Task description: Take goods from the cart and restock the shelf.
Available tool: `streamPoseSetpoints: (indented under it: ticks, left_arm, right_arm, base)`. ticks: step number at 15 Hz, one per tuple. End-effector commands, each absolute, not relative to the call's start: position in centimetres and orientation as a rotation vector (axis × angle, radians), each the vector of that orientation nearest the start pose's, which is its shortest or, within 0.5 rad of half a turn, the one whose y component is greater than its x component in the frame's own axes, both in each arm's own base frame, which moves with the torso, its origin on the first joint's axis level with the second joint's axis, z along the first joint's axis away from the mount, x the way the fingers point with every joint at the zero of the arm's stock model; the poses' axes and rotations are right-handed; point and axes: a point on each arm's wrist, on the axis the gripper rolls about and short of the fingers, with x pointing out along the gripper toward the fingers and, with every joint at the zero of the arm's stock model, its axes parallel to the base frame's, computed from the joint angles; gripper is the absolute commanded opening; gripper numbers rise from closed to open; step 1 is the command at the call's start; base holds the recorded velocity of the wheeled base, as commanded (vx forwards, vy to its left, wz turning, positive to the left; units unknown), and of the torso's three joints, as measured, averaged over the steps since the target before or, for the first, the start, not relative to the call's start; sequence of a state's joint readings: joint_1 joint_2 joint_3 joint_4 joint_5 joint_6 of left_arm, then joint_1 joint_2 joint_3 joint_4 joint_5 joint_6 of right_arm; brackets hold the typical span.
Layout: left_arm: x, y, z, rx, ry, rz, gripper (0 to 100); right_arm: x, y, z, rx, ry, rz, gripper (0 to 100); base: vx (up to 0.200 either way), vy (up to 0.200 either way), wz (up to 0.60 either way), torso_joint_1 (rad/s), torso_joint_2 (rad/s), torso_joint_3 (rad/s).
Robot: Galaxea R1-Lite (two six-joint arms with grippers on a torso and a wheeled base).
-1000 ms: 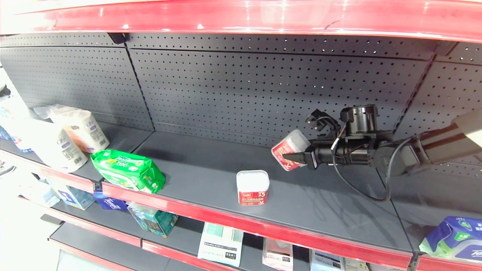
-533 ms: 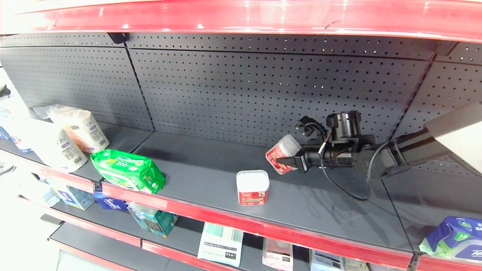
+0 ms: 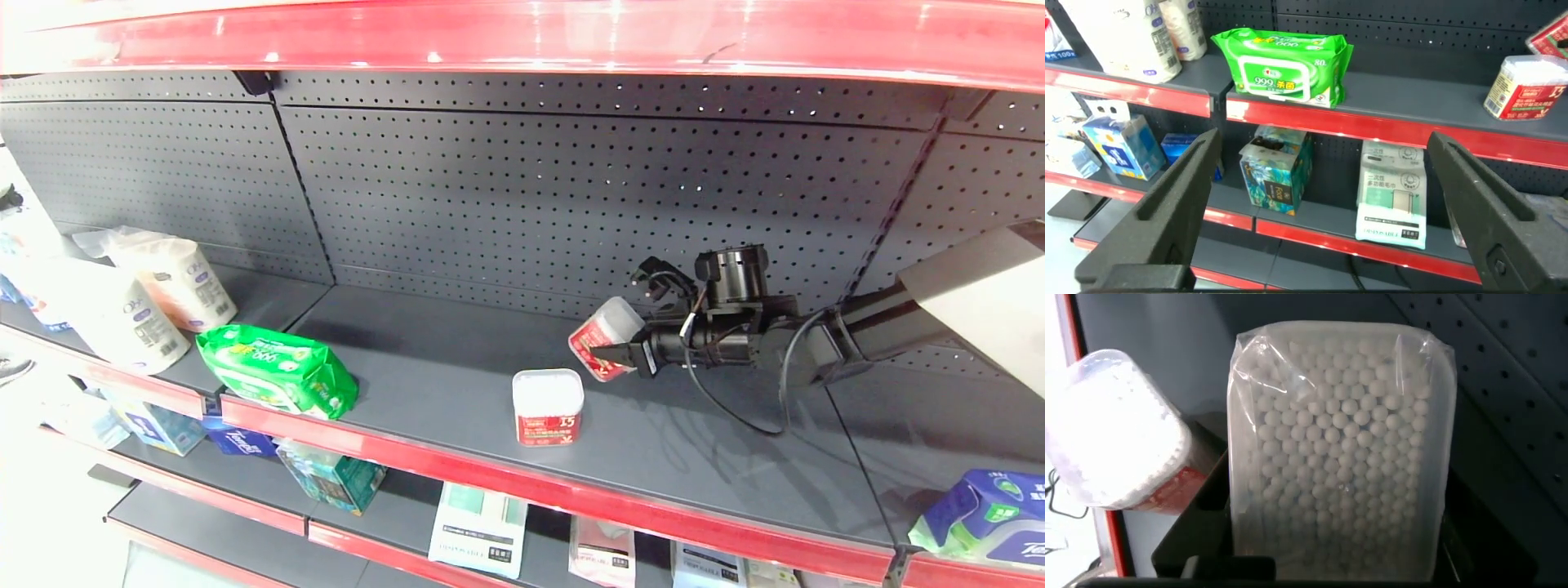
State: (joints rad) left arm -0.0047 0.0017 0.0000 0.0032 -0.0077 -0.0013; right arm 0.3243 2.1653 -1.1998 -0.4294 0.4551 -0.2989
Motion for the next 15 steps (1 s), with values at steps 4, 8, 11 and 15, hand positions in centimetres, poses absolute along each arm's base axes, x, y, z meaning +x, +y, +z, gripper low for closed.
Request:
streamPoseSetpoints:
  ticks: [4,8,11,15]
  left_arm:
    - [-2.3,0.0,7.5,-0.002,0.006,-0.012,100]
    - [-2.3,0.0,7.5,-0.002,0.006,-0.012,100]
    - [-2.3,0.0,7.5,-0.002,0.006,-0.012,100]
    - [-2.3,0.0,7.5,-0.002,0.006,-0.012,100]
  right_arm:
    - [38.5,15.0,9.7,-0.247,0.432,0.855,0]
    - [38.1,15.7,9.7,-0.252,0.434,0.872,0]
    - [37.8,16.2,9.7,-0.256,0.436,0.886,0]
    - [37.0,16.2,10.0,-0.259,0.442,0.888,0]
  base:
    - [0.000,0.000,0.00,0.000,0.00,0.000]
    - [0.000,0.000,0.00,0.000,0.00,0.000]
    - [0.000,0.000,0.00,0.000,0.00,0.000]
    - [0.000,0.000,0.00,0.000,0.00,0.000]
